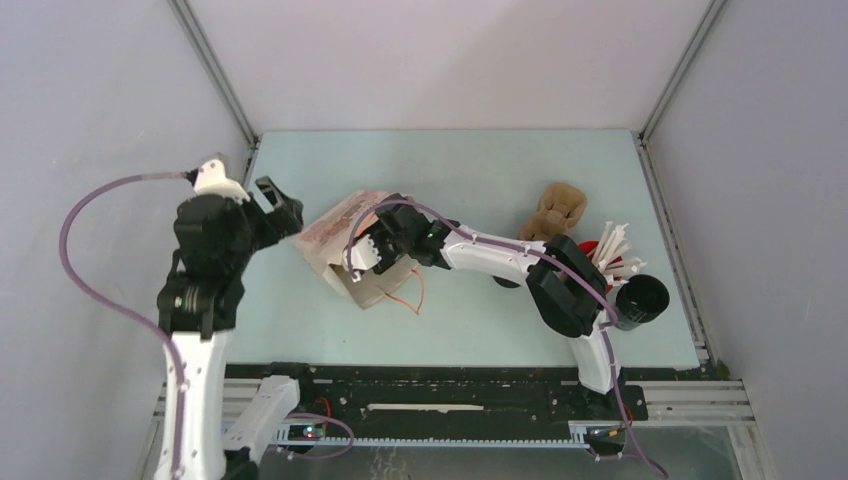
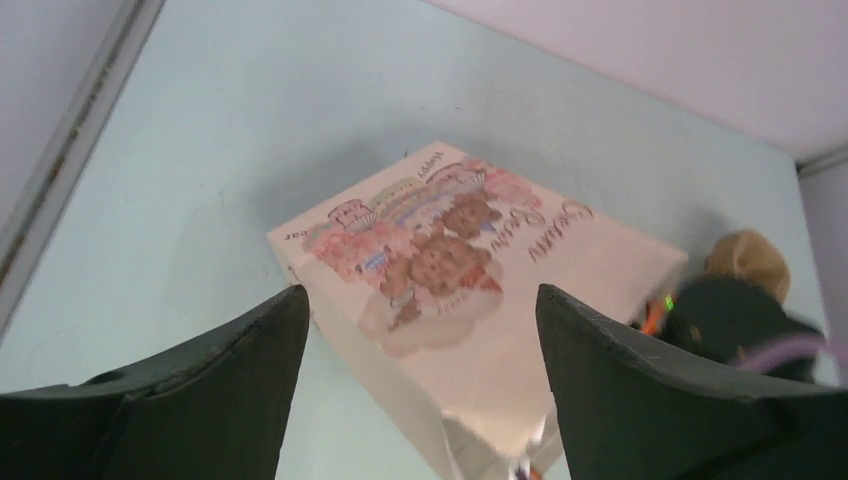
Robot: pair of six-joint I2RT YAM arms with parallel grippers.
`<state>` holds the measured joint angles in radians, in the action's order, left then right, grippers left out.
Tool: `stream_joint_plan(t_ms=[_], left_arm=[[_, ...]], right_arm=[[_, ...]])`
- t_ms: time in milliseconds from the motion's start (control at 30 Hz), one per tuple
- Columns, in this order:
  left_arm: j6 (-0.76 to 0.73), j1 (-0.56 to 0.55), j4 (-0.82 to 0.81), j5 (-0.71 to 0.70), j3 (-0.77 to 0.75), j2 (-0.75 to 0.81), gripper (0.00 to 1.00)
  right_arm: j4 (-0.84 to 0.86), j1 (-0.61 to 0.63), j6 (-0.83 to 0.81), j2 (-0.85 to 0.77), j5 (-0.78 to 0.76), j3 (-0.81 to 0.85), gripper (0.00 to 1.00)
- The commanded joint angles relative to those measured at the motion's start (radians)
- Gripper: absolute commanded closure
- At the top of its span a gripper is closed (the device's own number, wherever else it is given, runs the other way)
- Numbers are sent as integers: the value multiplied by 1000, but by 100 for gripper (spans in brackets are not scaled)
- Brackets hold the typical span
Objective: Pack the takeout coffee
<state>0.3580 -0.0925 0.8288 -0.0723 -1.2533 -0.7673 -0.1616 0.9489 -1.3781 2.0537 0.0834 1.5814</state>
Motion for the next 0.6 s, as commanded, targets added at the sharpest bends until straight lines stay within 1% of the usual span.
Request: stream_joint_plan(t_ms=[0,67,100,133,200,267,367,400,433,500,567], left_arm=[[86,210,-180,237,31,-205,11],[117,253,-252,273,22,-330,11],[127,265,-276,274,1,-406,14],[141,280,-281,260,-29,-477,17],[147,294,-317,235,-92,-622,18],[152,307,-316,293,-188,-779,19],[155,306,-362,464,-319,-982,16],[154,302,-338,508,-370,-1047,14],[146,298,-303,538,-433,-1115,14],[133,288,-277,599,-514,-1206,15],[125,279,-264,637,-535,-1261,17]], right_arm=[[-27,0,38,-12,31,42,79],[-24,1,39,-8,32,42,79],[-22,2,41,-7,34,40,79],[-19,2,43,-6,38,39,79],[-14,2,47,-8,44,35,79],[-14,0,48,-9,50,37,79],[-17,-2,48,-9,59,43,79],[-19,-2,50,-9,62,48,79],[-23,-4,54,-9,65,53,78],[-28,-2,58,-7,66,64,78],[-23,-2,60,-7,64,67,77]])
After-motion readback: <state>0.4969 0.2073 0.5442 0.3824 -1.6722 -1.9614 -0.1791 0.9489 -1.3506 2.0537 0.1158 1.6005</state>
